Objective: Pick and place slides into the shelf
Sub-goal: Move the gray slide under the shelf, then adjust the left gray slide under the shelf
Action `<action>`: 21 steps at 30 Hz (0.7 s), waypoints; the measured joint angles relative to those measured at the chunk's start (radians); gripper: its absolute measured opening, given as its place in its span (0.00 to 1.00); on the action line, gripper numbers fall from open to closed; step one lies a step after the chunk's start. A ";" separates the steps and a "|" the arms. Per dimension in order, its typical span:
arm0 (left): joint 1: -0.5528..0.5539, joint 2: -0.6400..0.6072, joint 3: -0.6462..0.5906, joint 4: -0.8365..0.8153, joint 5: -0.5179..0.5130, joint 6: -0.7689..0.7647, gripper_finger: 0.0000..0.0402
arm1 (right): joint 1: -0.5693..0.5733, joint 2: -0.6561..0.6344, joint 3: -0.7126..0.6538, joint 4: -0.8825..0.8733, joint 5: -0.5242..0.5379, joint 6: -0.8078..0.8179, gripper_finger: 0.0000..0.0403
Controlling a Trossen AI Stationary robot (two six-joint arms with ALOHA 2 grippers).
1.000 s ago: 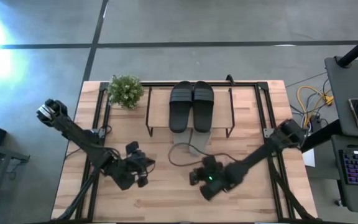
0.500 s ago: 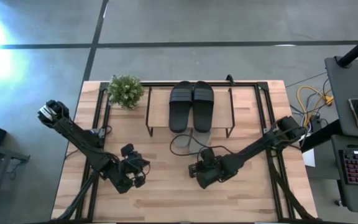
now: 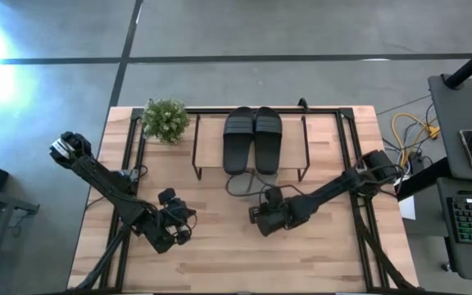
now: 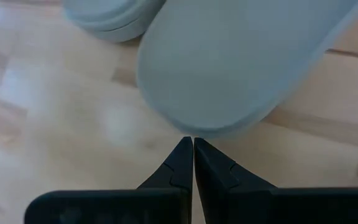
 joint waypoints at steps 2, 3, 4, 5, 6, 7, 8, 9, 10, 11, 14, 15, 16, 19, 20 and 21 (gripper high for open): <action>0.000 0.000 0.000 0.000 0.000 0.000 0.00 | -0.005 0.000 -0.007 -0.005 0.004 0.016 0.02; 0.000 0.000 0.000 0.000 0.000 0.000 0.00 | -0.005 0.000 -0.010 -0.008 0.013 0.024 0.02; 0.000 0.000 0.000 0.000 0.000 0.000 0.00 | -0.005 0.000 -0.012 -0.009 0.028 0.032 0.02; 0.000 0.000 0.000 0.000 0.000 0.000 0.00 | -0.005 0.000 -0.015 -0.009 0.044 0.045 0.02; 0.000 0.000 0.000 0.000 0.000 0.000 0.00 | -0.005 0.000 -0.016 -0.012 0.058 0.058 0.02; 0.000 0.000 0.000 0.000 0.000 0.000 0.00 | -0.005 0.000 -0.017 -0.018 0.074 0.069 0.02; 0.000 0.000 0.000 0.000 0.000 0.000 0.00 | -0.006 0.000 -0.017 -0.033 0.088 0.083 0.02; 0.000 0.000 0.000 0.000 0.000 0.000 0.00 | -0.007 0.000 -0.015 -0.061 0.099 0.107 0.02; 0.000 0.000 0.000 0.000 0.000 0.001 0.00 | -0.007 0.000 -0.011 -0.099 0.111 0.134 0.02; 0.000 0.000 0.000 0.000 0.000 0.001 0.00 | -0.007 0.000 -0.006 -0.134 0.122 0.161 0.02; 0.000 0.000 0.000 0.000 0.000 0.005 0.00 | -0.007 0.000 0.009 -0.223 0.136 0.231 0.02; 0.000 0.000 0.000 0.000 0.001 0.008 0.00 | -0.007 0.000 0.012 -0.241 0.137 0.237 0.02; 0.000 0.000 0.000 0.000 0.001 0.008 0.00 | -0.007 0.000 0.014 -0.243 0.140 0.236 0.02; 0.000 0.000 0.000 0.000 0.001 0.009 0.00 | -0.007 0.000 0.034 -0.241 0.144 0.206 0.02; 0.000 0.000 0.000 0.000 0.001 0.008 0.00 | -0.005 0.000 0.044 -0.241 0.144 0.193 0.02; 0.000 0.000 0.000 0.001 0.001 0.007 0.00 | -0.005 0.000 0.054 -0.239 0.145 0.179 0.02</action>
